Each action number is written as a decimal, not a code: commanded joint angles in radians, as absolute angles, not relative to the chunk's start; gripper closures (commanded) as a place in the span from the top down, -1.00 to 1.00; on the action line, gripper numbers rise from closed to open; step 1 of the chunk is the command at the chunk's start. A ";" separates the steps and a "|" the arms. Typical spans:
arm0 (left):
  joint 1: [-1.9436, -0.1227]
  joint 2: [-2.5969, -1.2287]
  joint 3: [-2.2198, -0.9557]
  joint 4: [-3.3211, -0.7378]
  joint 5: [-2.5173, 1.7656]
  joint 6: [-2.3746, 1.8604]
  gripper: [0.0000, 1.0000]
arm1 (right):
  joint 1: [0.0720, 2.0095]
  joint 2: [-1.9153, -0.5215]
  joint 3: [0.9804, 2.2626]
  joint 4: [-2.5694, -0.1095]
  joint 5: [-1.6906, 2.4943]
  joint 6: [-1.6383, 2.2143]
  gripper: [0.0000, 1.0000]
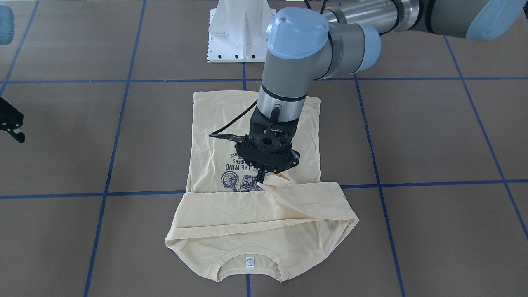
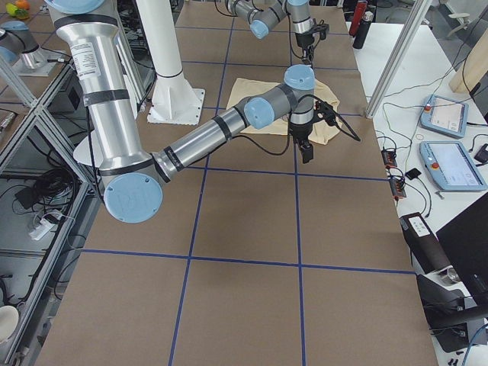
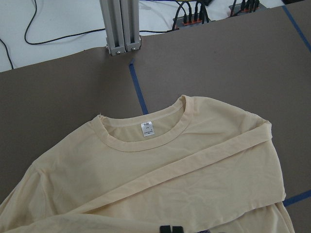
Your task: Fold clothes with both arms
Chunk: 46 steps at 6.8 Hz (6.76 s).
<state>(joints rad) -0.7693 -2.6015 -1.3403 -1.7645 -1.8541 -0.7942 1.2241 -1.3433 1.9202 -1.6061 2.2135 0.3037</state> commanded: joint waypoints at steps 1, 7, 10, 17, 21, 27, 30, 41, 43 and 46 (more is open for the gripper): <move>-0.767 -2.702 -1.174 -1.835 -1.853 -0.798 -1.00 | 1.224 -1.344 1.919 -1.606 2.214 0.304 0.99; -0.677 -2.859 -0.892 -1.947 -1.768 -0.980 -1.00 | 1.224 -1.344 1.917 -1.606 2.214 0.305 0.99; -0.623 -2.907 -0.776 -2.060 -1.705 -1.127 -1.00 | 1.224 -1.342 1.917 -1.606 2.214 0.305 0.99; -0.614 -2.915 -0.725 -2.180 -1.638 -1.335 0.98 | 1.224 -1.342 1.916 -1.606 2.215 0.310 0.99; -0.615 -2.592 -1.314 -1.891 -1.681 -1.096 1.00 | 1.223 -1.330 1.945 -1.605 2.220 0.438 0.99; -0.640 -2.036 -2.016 -1.782 -1.701 -0.897 1.00 | 0.958 -1.350 2.152 -1.605 2.038 0.843 0.99; -0.638 -1.924 -2.103 -1.790 -1.692 -0.902 1.00 | 0.829 -1.389 2.229 -1.605 1.945 0.953 1.00; -0.304 -1.718 -1.993 -1.997 -1.545 -1.264 0.86 | 0.311 -1.444 2.293 -1.605 1.491 1.376 0.99; -0.304 -1.738 -1.951 -2.000 -1.546 -1.264 0.32 | 0.311 -1.442 2.295 -1.605 1.486 1.376 0.99; -0.304 -1.726 -1.950 -2.014 -1.552 -1.259 0.21 | 0.313 -1.436 2.295 -1.605 1.486 1.376 0.99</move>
